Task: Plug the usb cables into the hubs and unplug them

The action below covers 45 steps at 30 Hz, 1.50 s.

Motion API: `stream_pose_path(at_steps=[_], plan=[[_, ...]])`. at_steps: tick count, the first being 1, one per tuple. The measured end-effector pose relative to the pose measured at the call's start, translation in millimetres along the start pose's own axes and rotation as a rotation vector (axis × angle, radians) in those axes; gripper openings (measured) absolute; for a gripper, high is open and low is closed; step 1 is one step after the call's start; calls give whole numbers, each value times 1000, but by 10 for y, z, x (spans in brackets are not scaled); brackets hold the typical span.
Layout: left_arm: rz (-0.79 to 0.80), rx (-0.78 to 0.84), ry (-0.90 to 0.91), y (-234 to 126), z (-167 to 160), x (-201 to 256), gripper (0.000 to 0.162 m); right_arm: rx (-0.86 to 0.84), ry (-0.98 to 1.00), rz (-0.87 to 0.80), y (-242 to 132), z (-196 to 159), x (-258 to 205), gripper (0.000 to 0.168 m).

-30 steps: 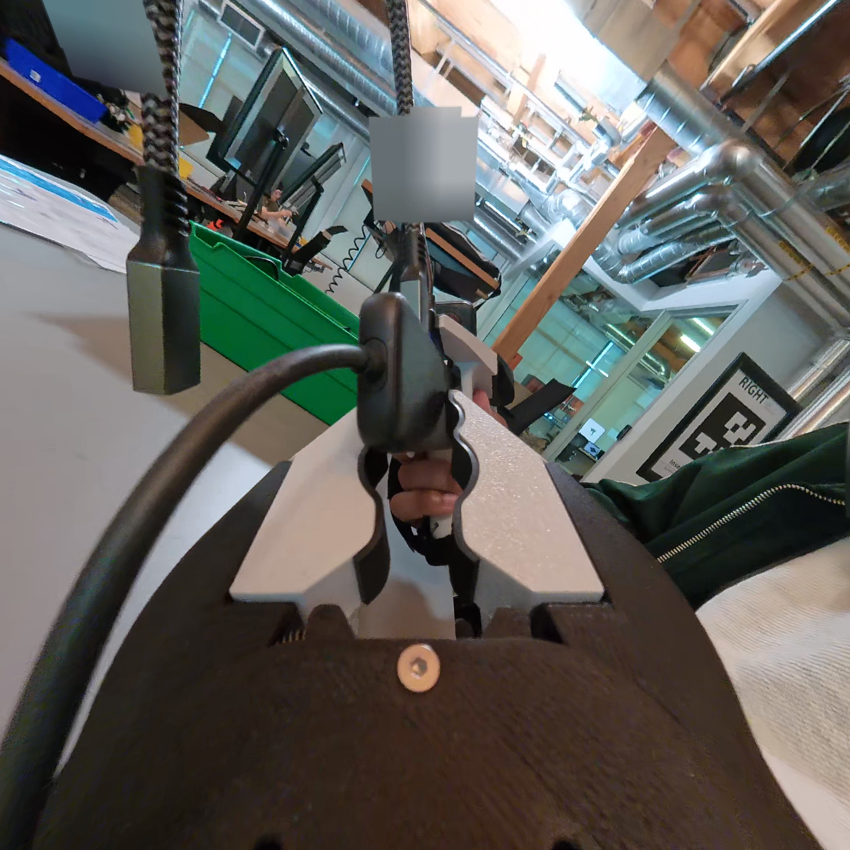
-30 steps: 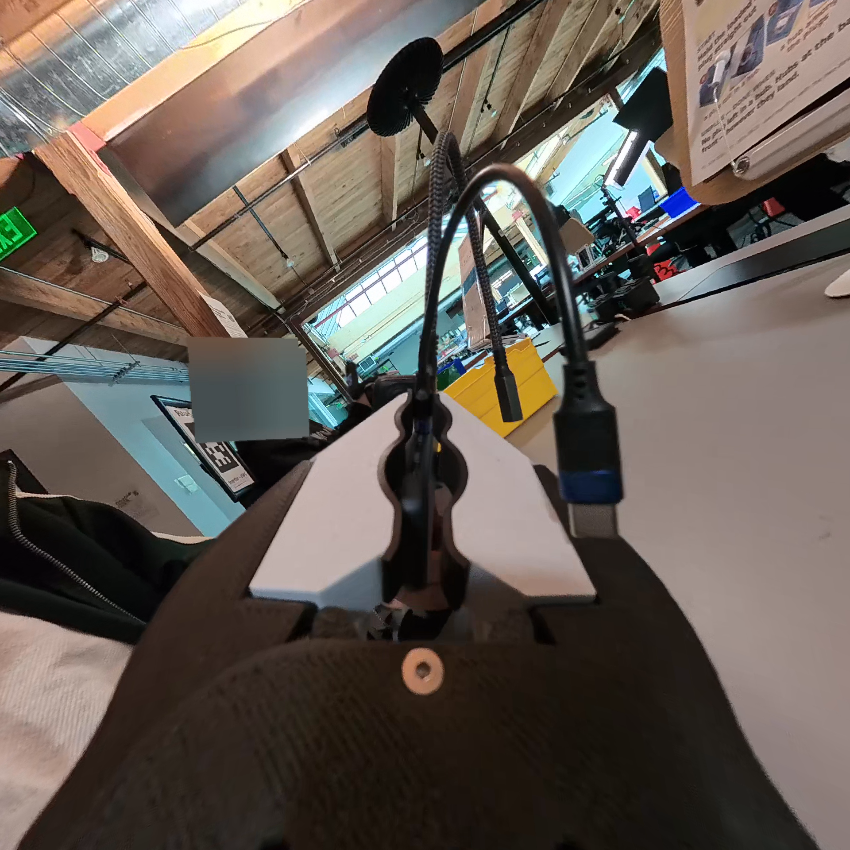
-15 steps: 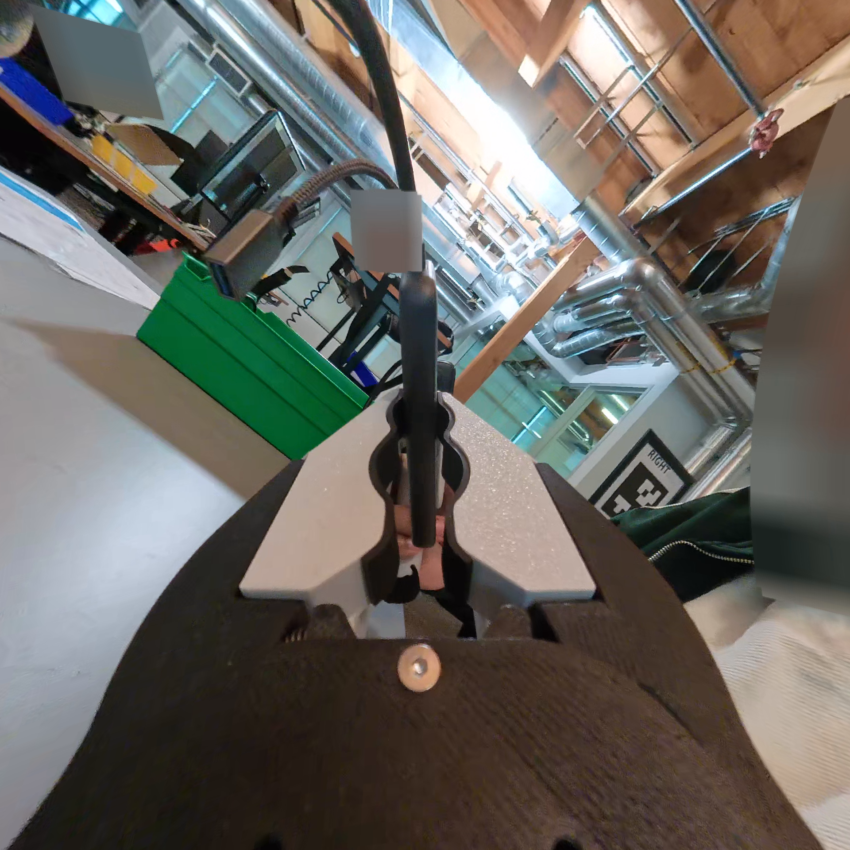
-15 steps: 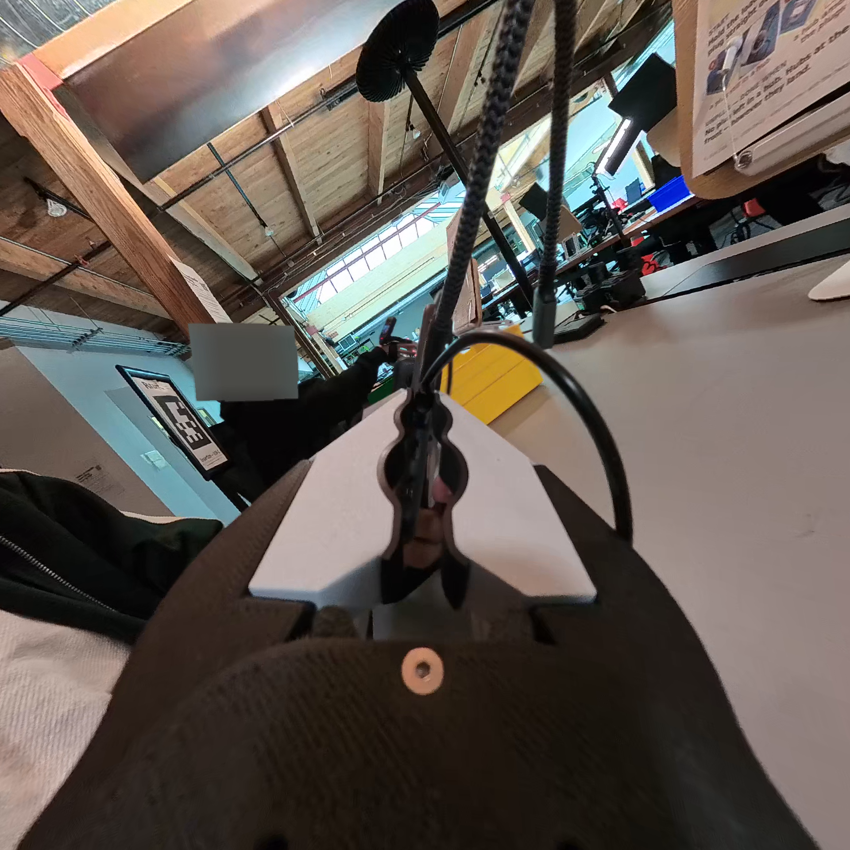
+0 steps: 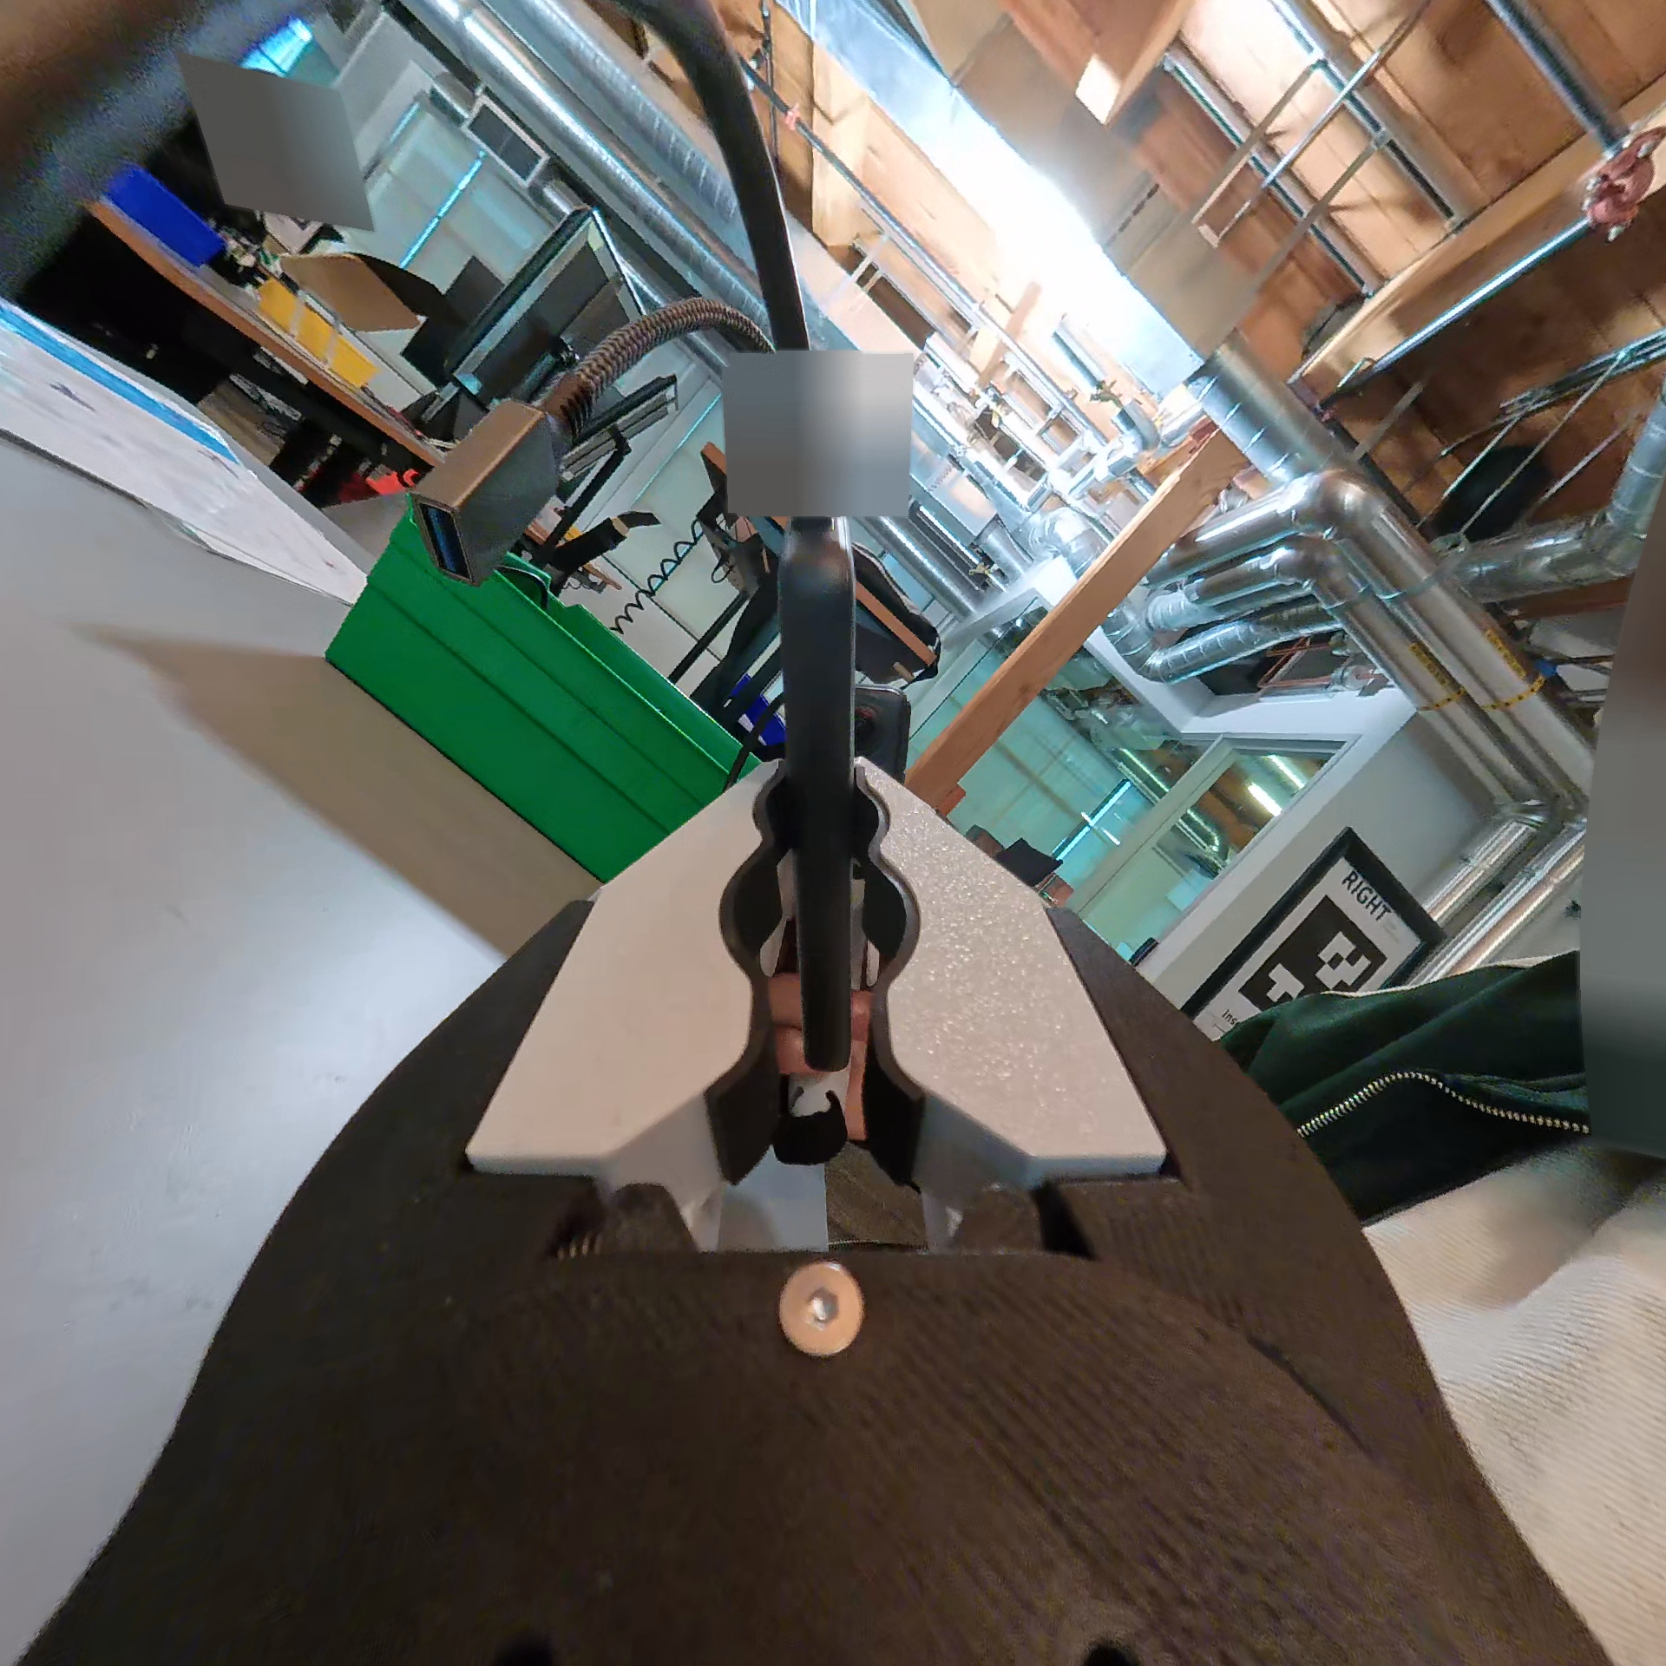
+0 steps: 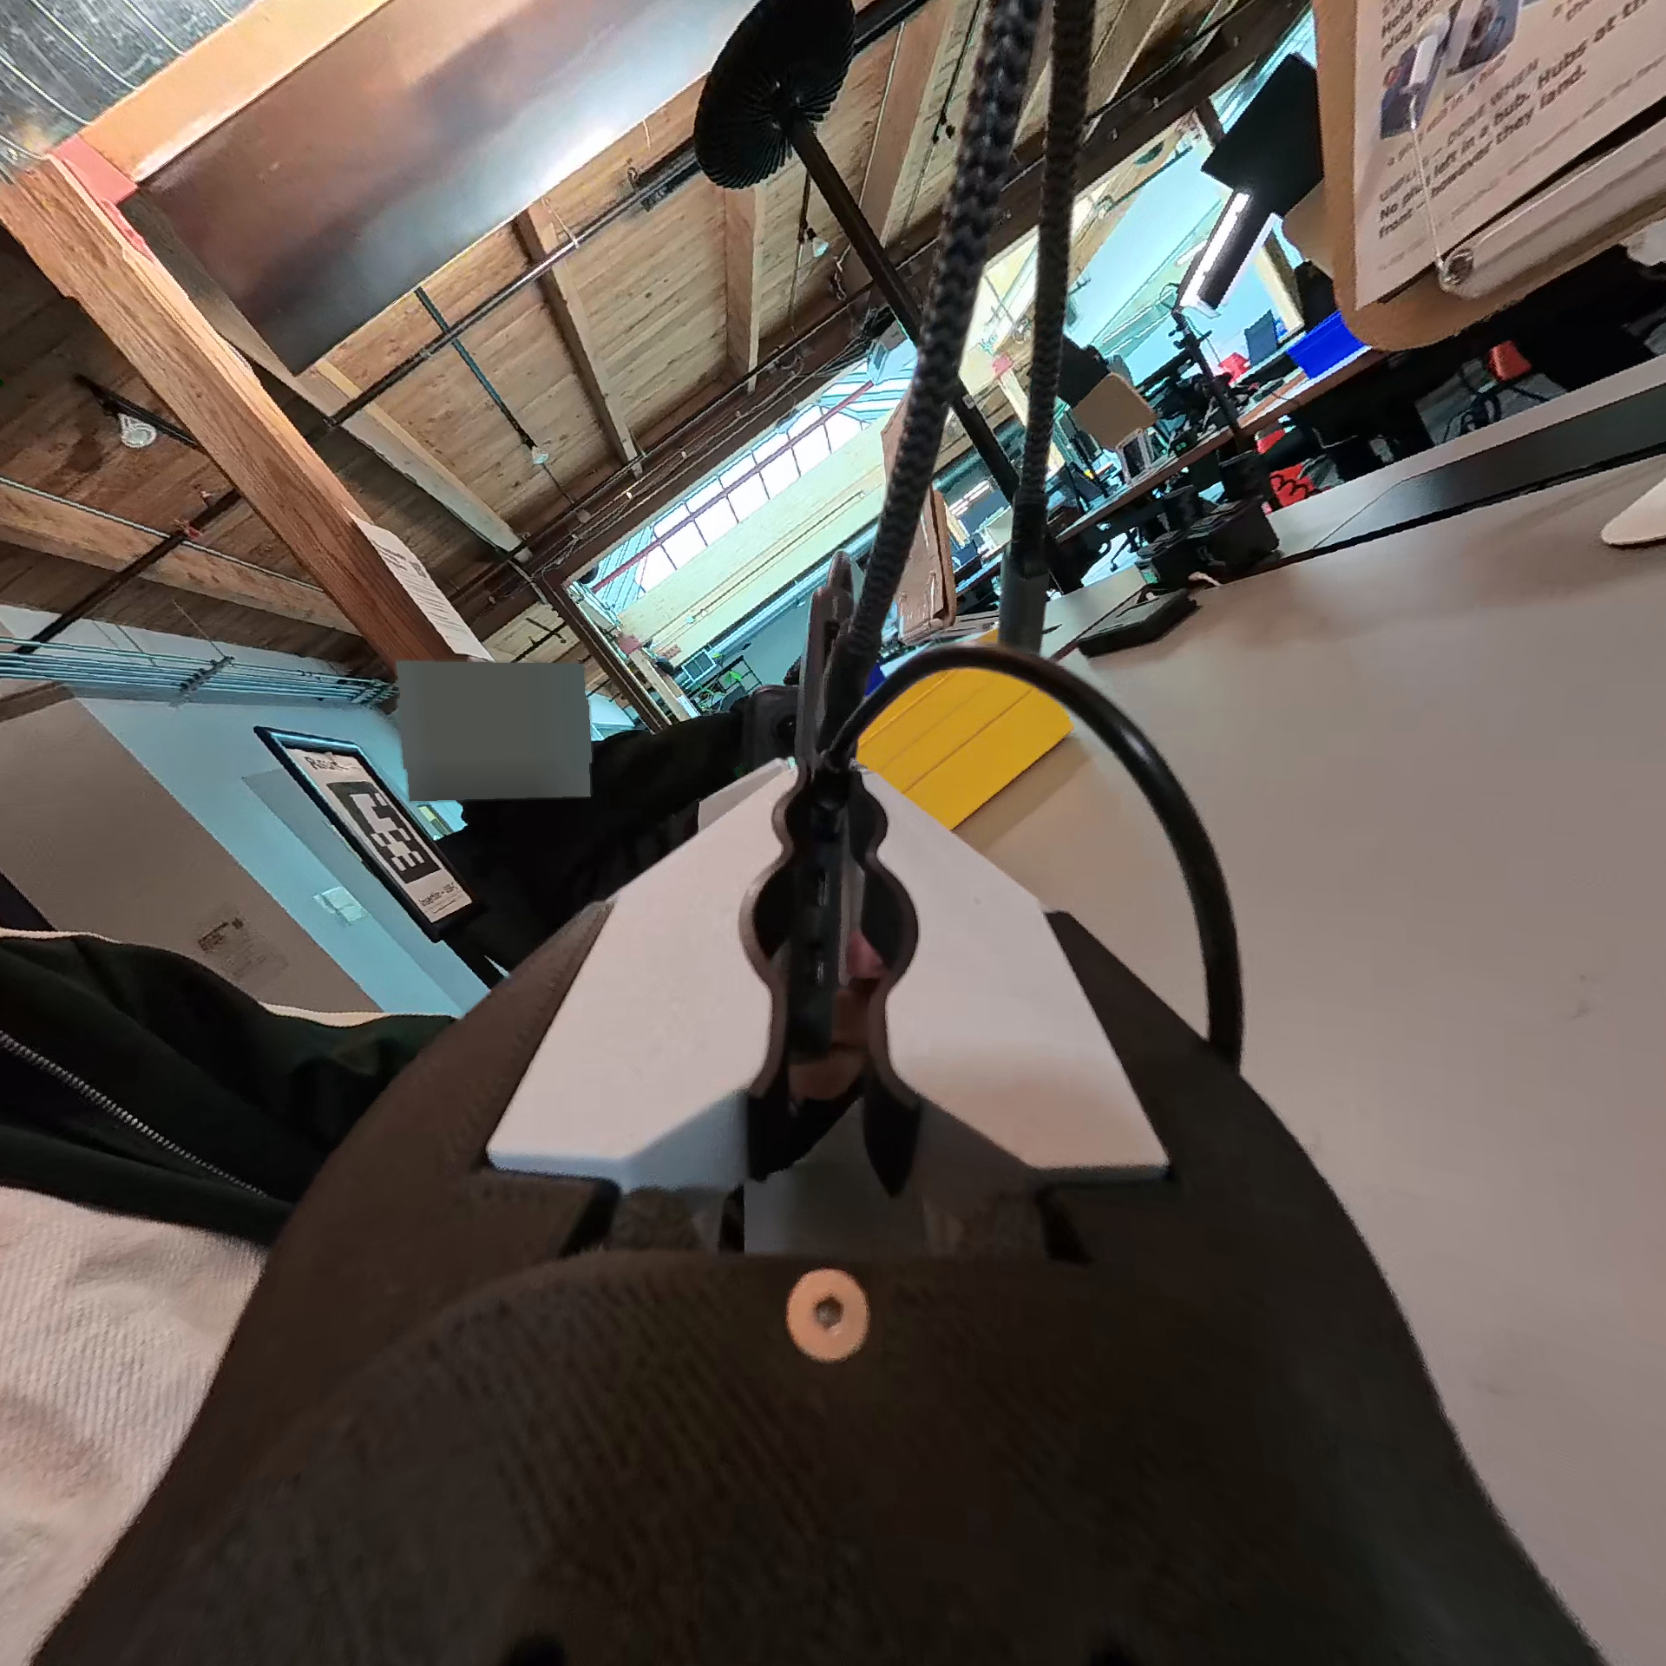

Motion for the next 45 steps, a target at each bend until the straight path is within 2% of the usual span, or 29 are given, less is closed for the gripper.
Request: stream_pose_path(at_steps=[6, 11, 12, 14, 15, 17, 19, 23, 27, 30, 32, 35, 38, 40, 45], plan=[[-49, 27, -34, 45, 26, 85, 9, 37, -78, -16, 12, 67, -122, 6], [-82, 24, -41, 56, 31, 128, 9, 69, -16, -11, 17, 90, -178, 5], [-98, 32, -38, 42, 53, 146, 8, 110, -11, -16, -1, 151, -187, 6], [-119, 36, -24, -30, 104, 169, 9, 292, 21, -87, -188, 520, -98, 6], [-108, 42, 8, -53, 135, 167, 9, 311, 1, -94, -285, 701, -71, 5], [-96, 48, 44, -54, 183, 154, 9, 246, -172, -112, -352, 886, -153, 6], [-89, 32, 60, -45, 160, 119, 9, 189, -319, -89, -268, 927, -362, 6], [-73, -19, 80, -46, 47, 70, 9, 166, -432, -37, -180, 1056, -633, 6], [-54, -19, 93, -58, 41, 40, 8, 262, -475, -80, -497, 1640, -697, 6], [-37, 10, 59, -87, 78, -15, 8, 113, -404, -143, -777, 1996, -580, 6], [-28, 35, 32, -106, 111, -50, 8, -51, -412, -275, -1025, 2089, -372, 6], [-23, 62, 5, -124, 146, -79, 8, -258, -509, -593, -1505, 2119, 72, 7], [-16, 57, 7, -122, 141, -95, 8, -482, -451, -756, -1869, 1976, 388, 6], [-16, 44, 10, -112, 120, -99, 8, -583, -390, -791, -1999, 1859, 500, 7], [-16, 10, 26, -97, 75, -103, 8, -586, -230, -740, -1982, 1706, 558, 11]])
Point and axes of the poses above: each gripper's, where its closed fingertips meet, y out along the fingers, z out of its top, x = y × z across the jaws, the point moved 6 cm from there along -y, back along the fingers, and after that the axes turned 10 degrees about x, right-handed, at the moved point
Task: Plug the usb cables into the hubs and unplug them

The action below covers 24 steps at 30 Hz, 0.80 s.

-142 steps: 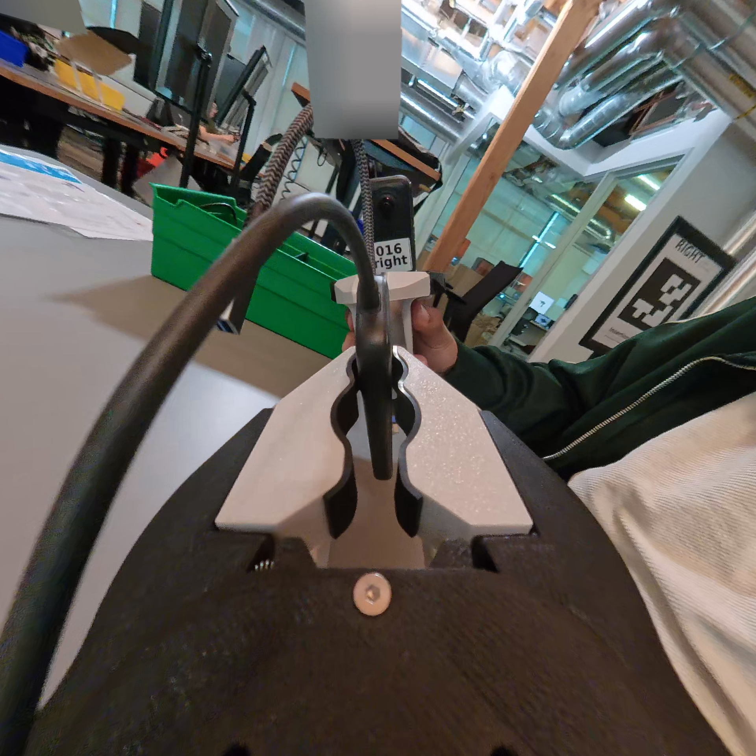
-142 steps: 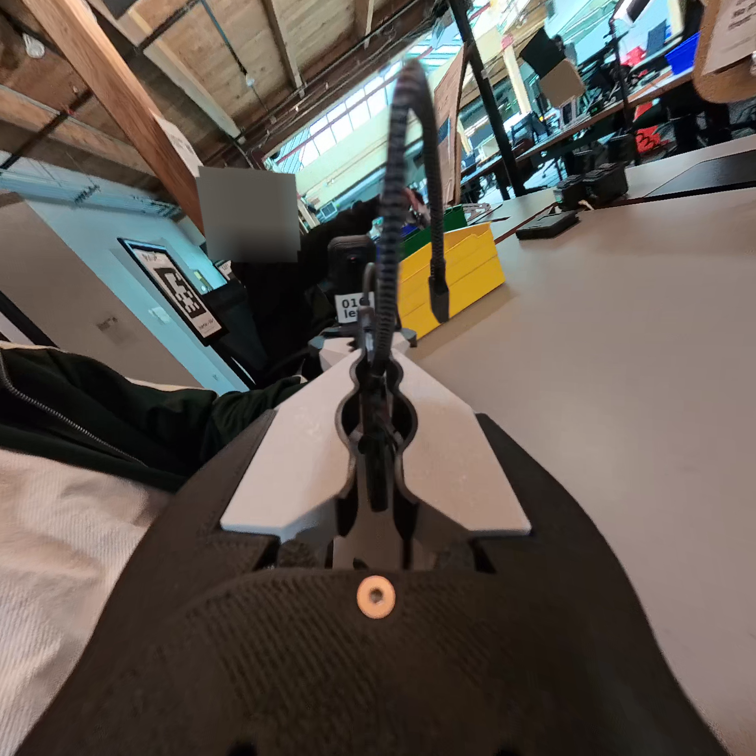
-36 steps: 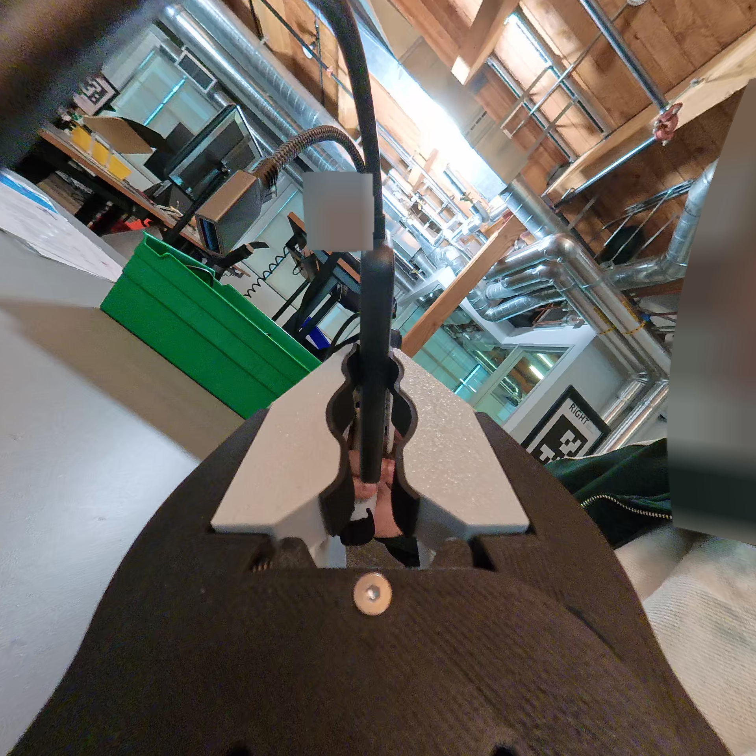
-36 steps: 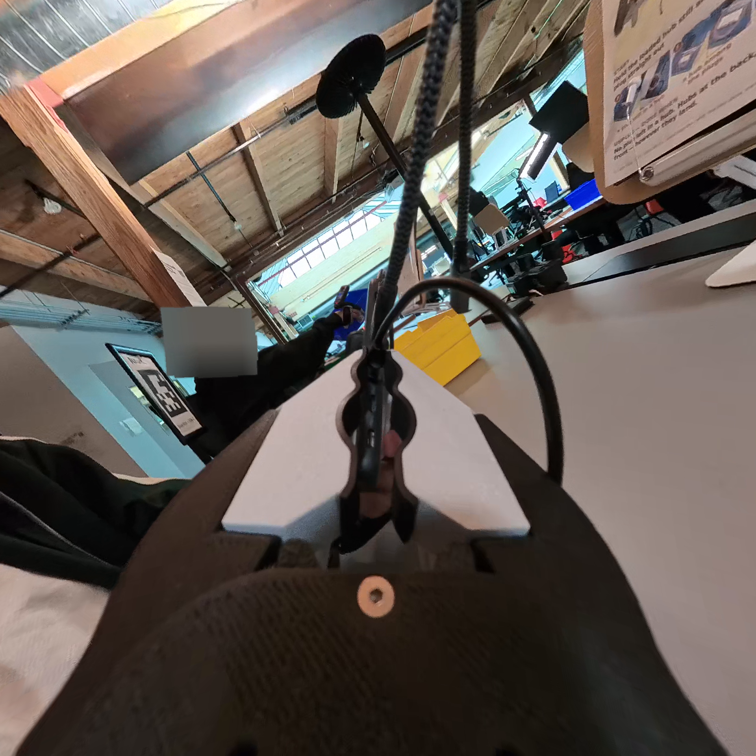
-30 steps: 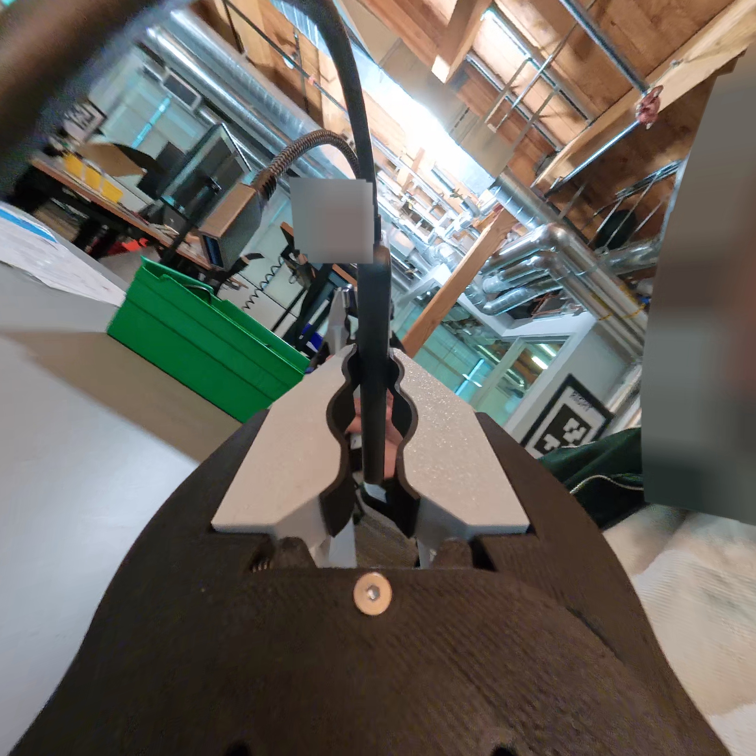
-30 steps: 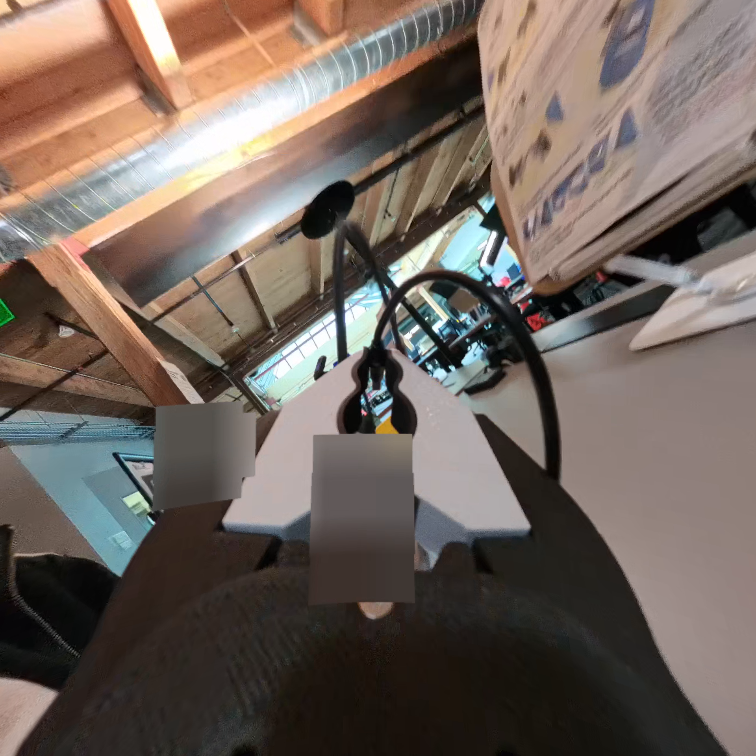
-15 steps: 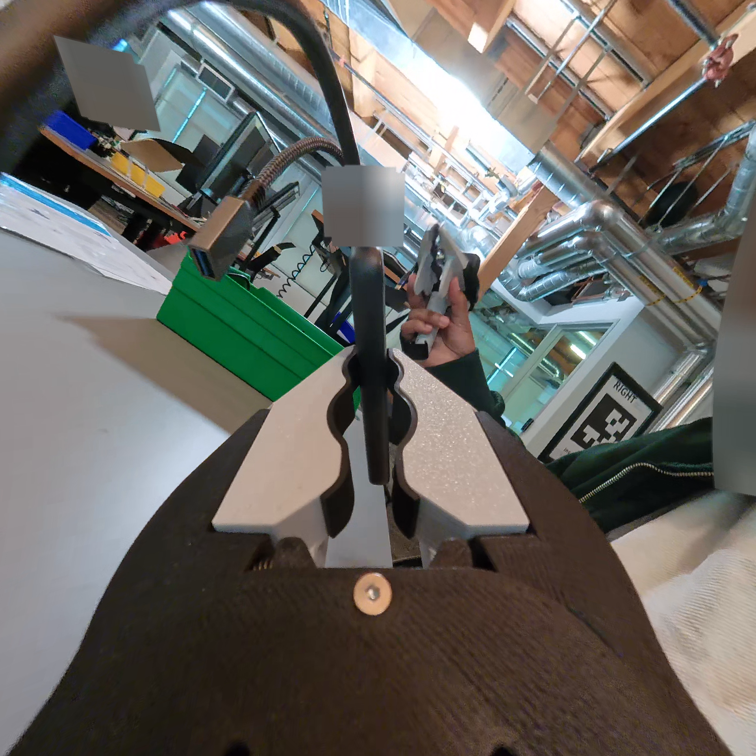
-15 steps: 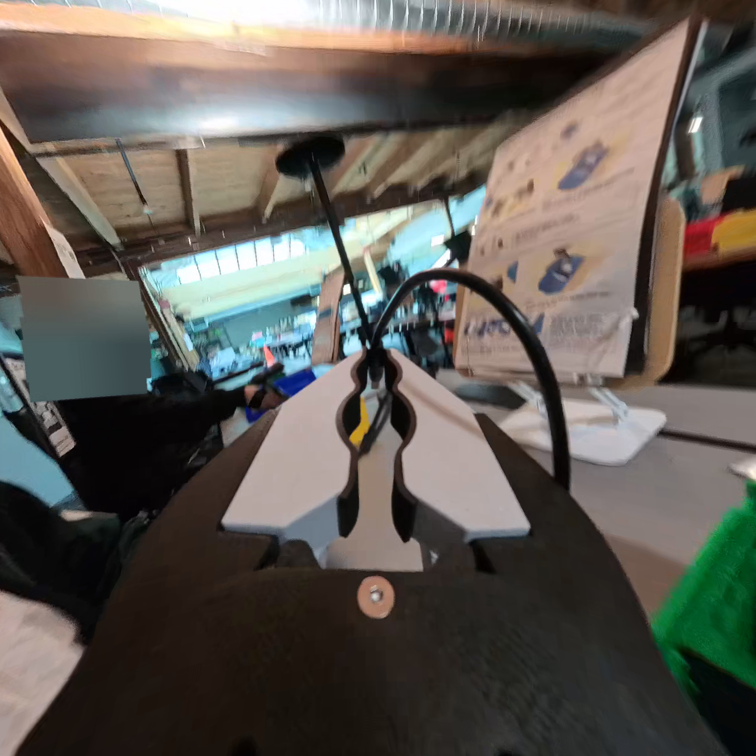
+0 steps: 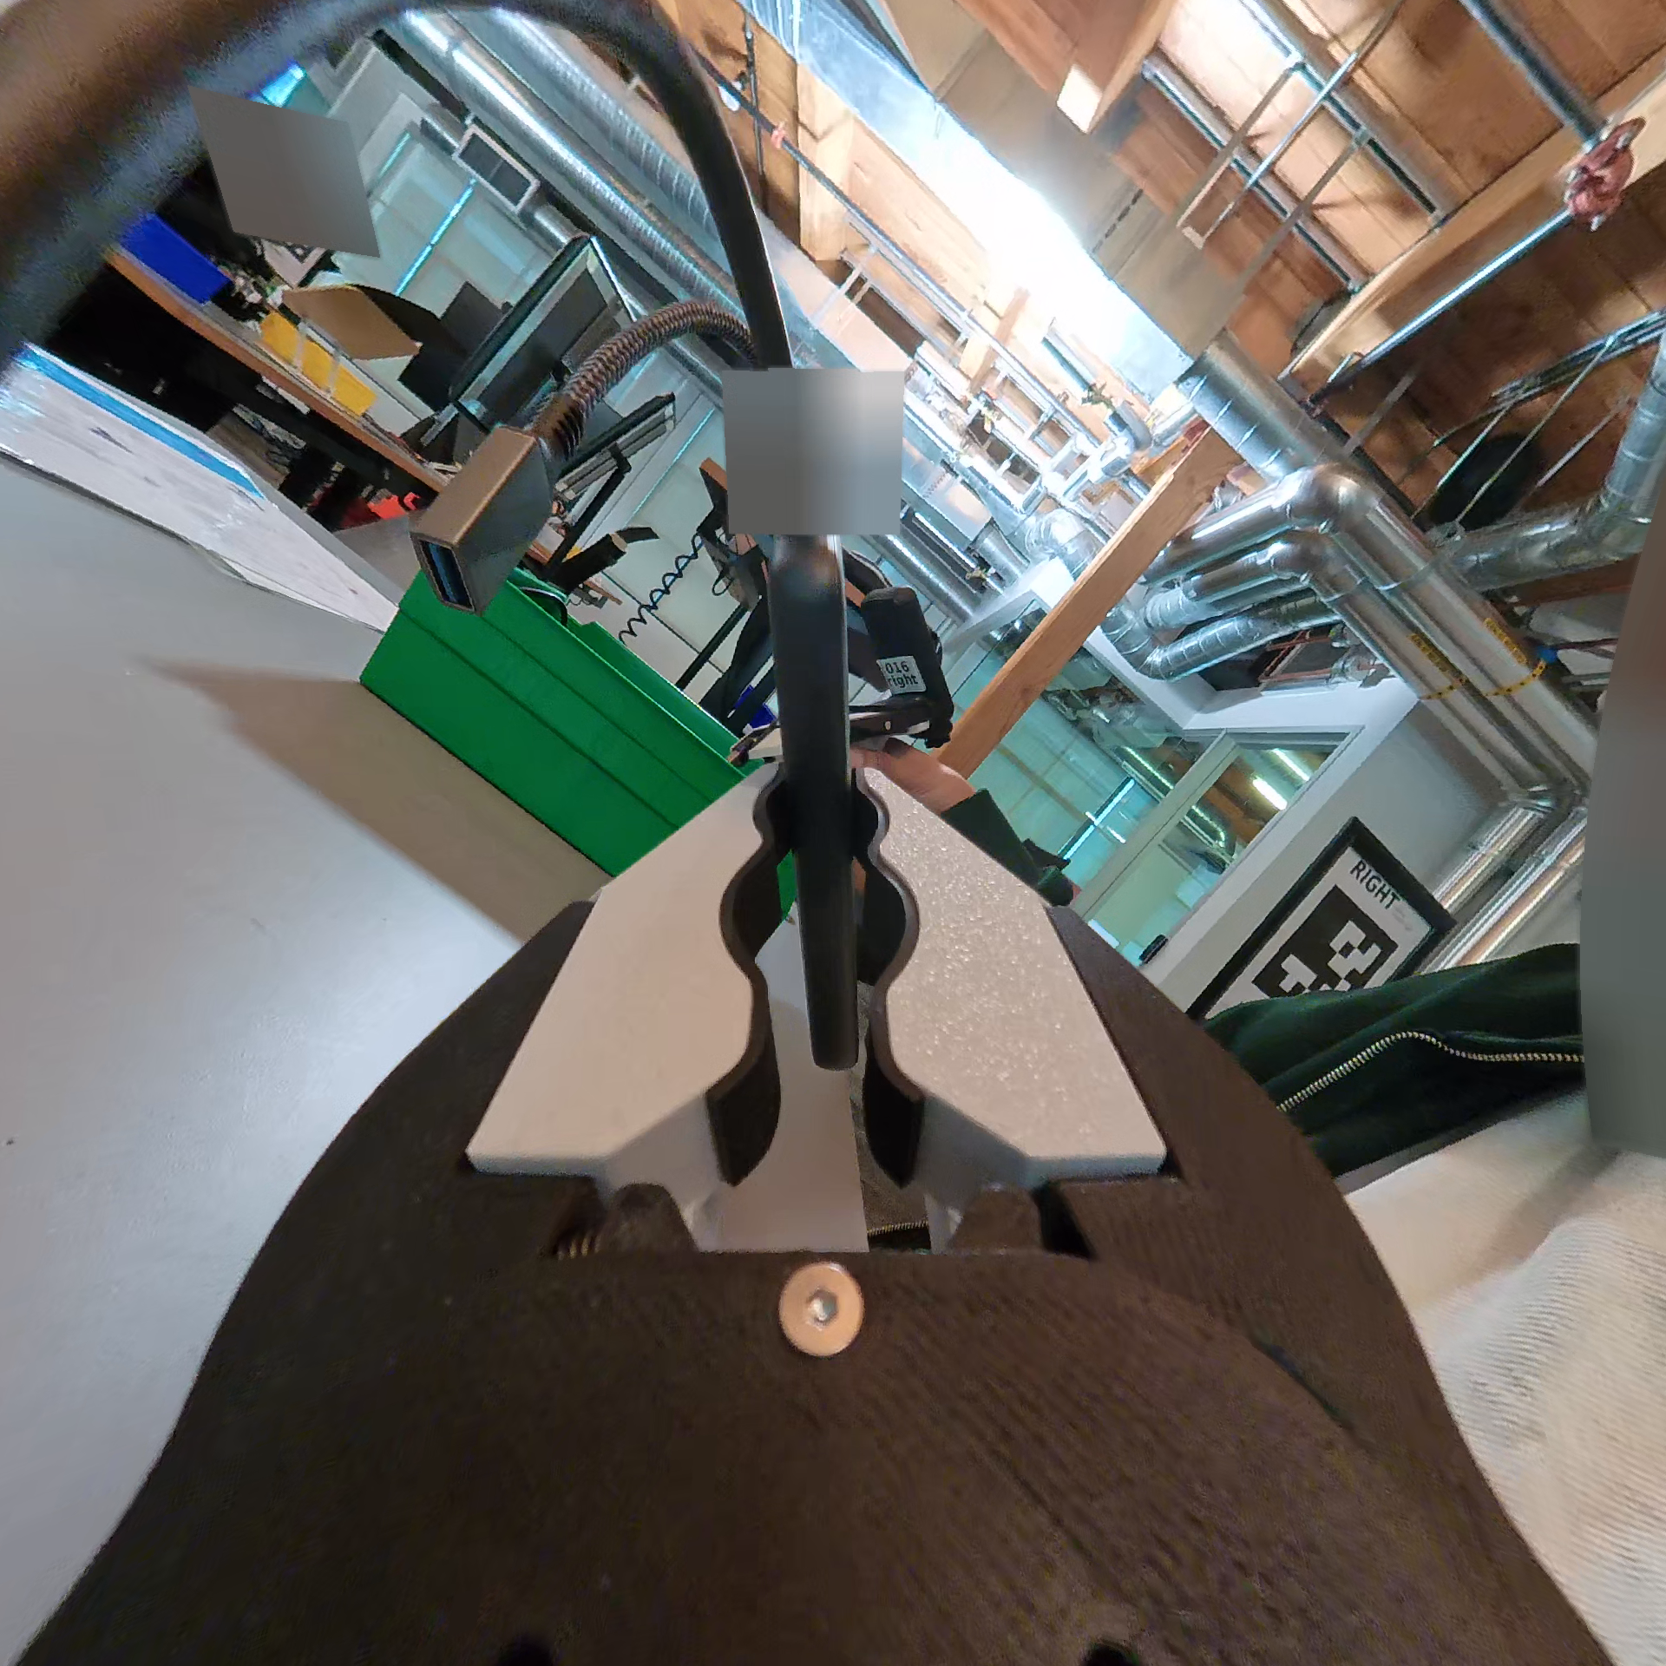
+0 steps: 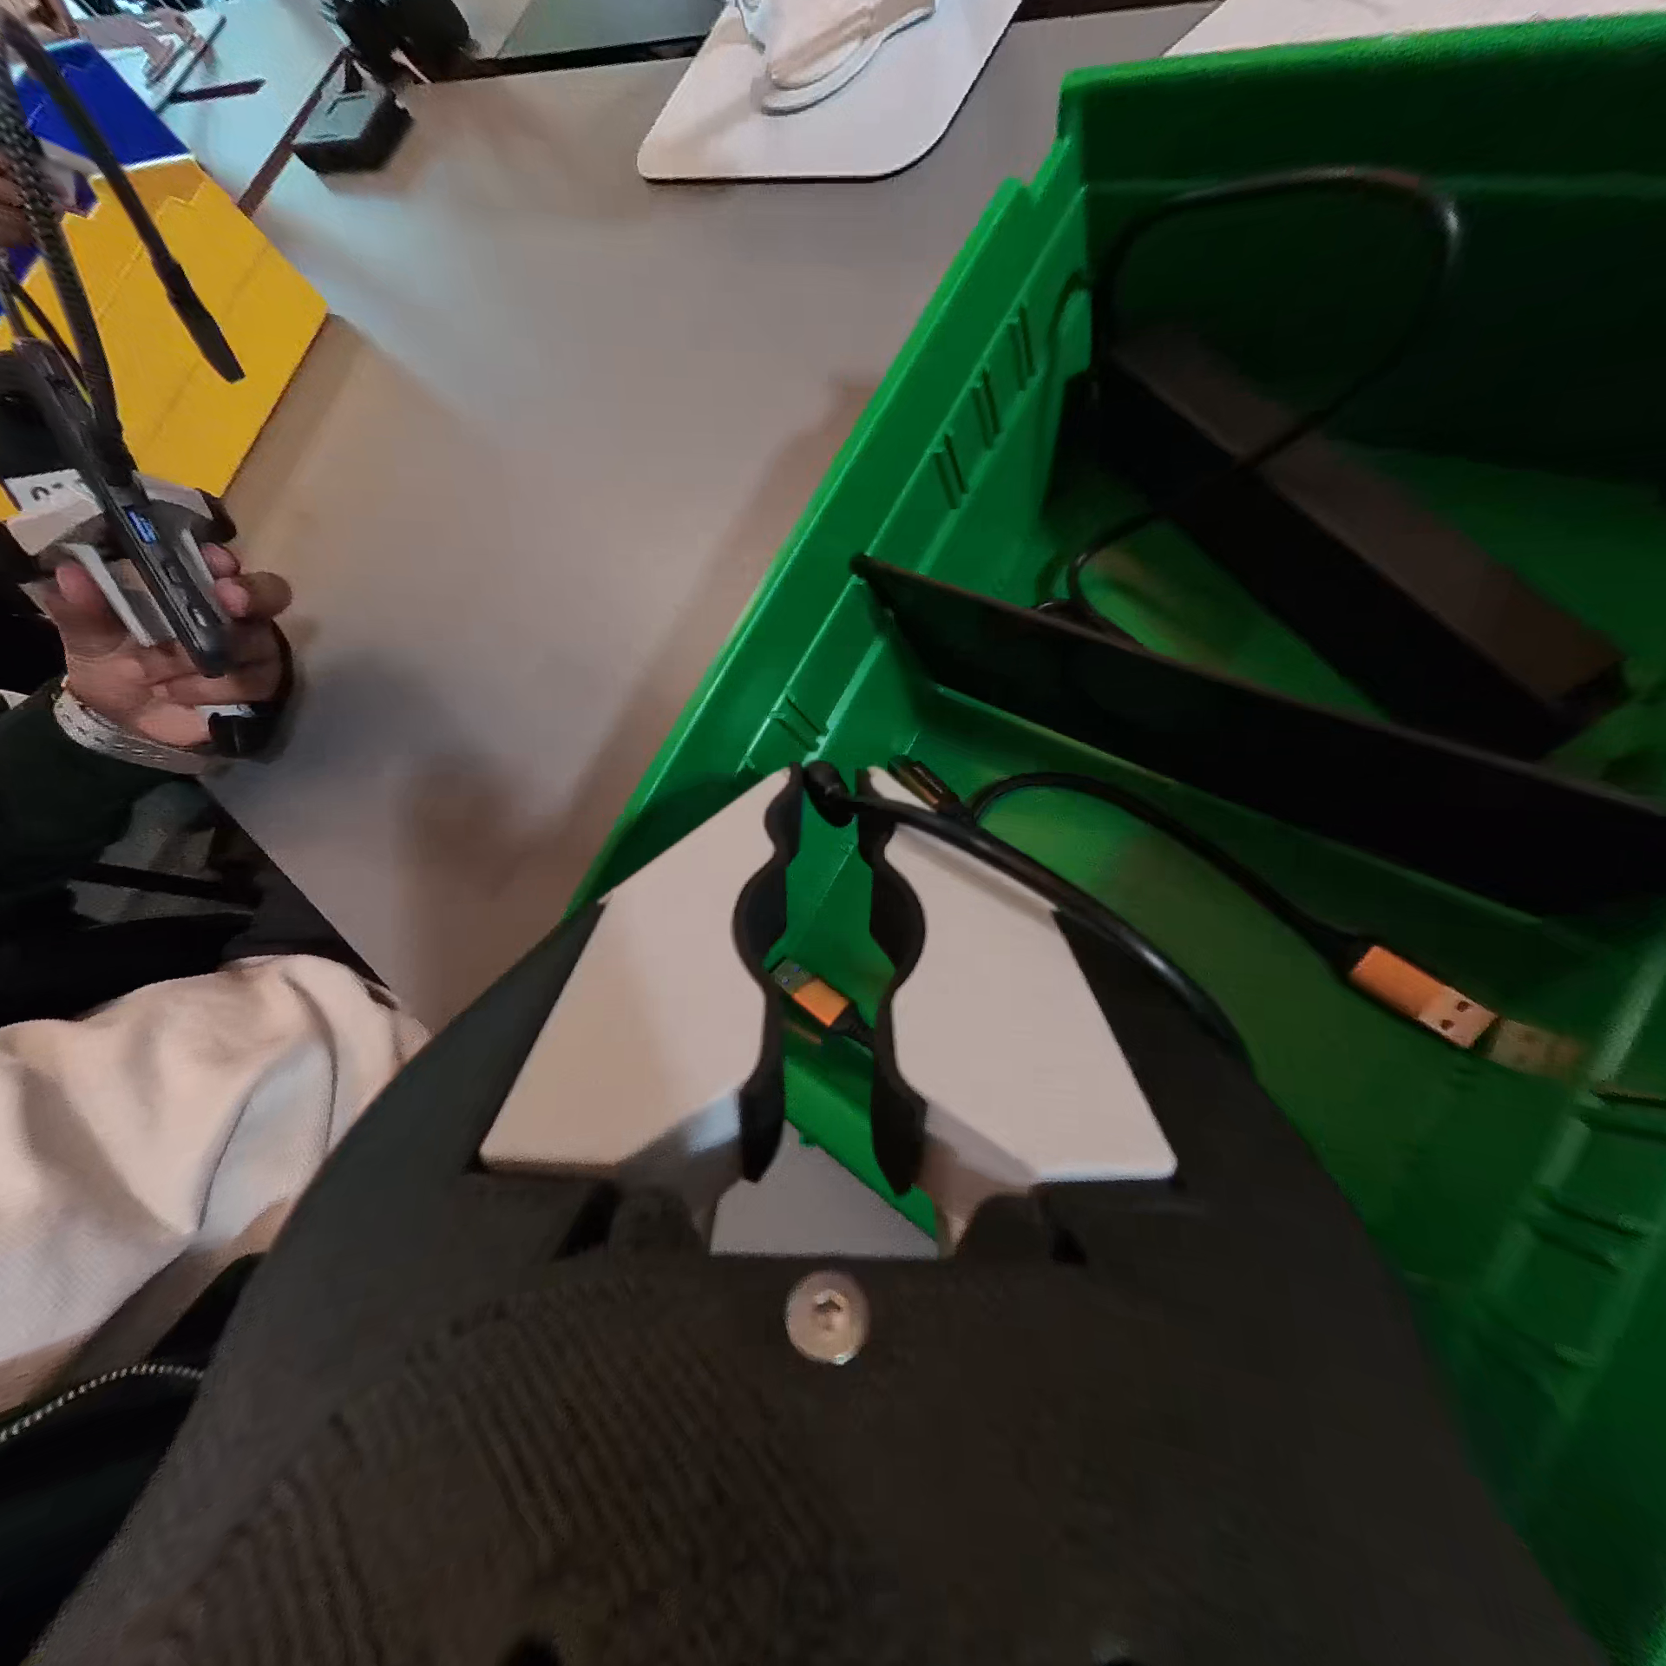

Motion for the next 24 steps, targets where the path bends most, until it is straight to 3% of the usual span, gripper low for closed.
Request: stream_pose_path(at_steps=[6, 12, 18, 24], plan=[[5, 5, -15, -18, 10, -26, 8, -24, 37, -37, -10, 29, 4, 44], [6, 0, -16, -14, 3, -28, 8, 86, -16, -28, -79, 267, -206, 45], [-5, -20, -5, 16, -45, 0, 8, 313, -156, 327, 159, 575, -1171, 41], [-28, -23, 22, 43, -75, 75, 9, 437, -58, 629, 873, 305, -2035, 35]])
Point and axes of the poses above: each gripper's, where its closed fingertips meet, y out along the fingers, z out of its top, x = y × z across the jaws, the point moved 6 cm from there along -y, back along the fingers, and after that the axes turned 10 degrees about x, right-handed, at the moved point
